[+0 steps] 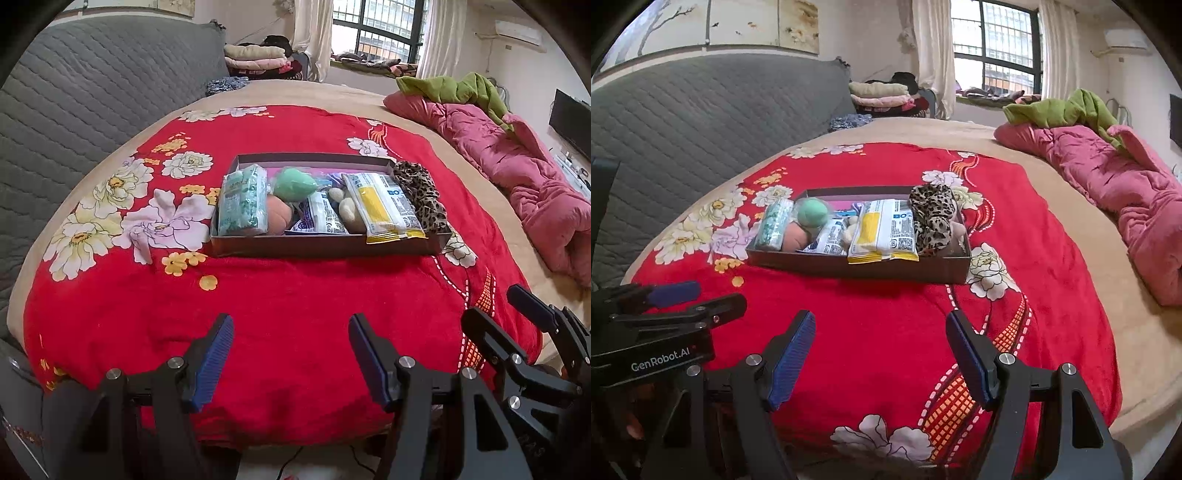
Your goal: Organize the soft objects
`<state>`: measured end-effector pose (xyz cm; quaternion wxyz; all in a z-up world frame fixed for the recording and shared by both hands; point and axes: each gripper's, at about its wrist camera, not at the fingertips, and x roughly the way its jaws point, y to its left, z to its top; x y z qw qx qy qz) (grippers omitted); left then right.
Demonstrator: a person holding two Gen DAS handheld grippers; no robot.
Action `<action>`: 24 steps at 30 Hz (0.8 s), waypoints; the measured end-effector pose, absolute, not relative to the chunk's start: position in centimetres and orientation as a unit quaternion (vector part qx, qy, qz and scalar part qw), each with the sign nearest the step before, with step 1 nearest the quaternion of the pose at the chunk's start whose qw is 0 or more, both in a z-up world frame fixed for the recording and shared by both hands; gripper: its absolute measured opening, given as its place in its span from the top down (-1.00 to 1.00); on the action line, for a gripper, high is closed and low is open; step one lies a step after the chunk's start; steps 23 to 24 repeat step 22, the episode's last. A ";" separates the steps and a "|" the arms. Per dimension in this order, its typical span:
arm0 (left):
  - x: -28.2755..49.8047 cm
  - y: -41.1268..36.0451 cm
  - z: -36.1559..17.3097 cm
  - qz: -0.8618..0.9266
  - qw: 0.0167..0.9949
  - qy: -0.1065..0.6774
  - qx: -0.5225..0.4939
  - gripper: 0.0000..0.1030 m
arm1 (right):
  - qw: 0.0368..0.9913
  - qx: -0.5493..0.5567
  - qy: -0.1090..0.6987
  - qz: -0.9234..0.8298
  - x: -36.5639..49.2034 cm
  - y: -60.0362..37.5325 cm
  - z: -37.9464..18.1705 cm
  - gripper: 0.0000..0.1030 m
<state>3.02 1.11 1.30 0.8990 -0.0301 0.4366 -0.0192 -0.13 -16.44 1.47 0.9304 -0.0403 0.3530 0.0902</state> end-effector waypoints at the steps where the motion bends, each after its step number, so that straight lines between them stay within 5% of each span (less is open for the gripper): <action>1: 3.0 1.1 1.3 -0.020 0.899 0.437 -0.030 -0.24 | 0.930 -0.040 0.354 0.091 -0.1 -16.4 1.5 -0.44; 24: 3.9 1.9 -1.4 -0.014 0.884 0.467 -0.038 -0.24 | 0.926 -0.049 0.364 0.083 0.4 -16.6 0.0 -0.45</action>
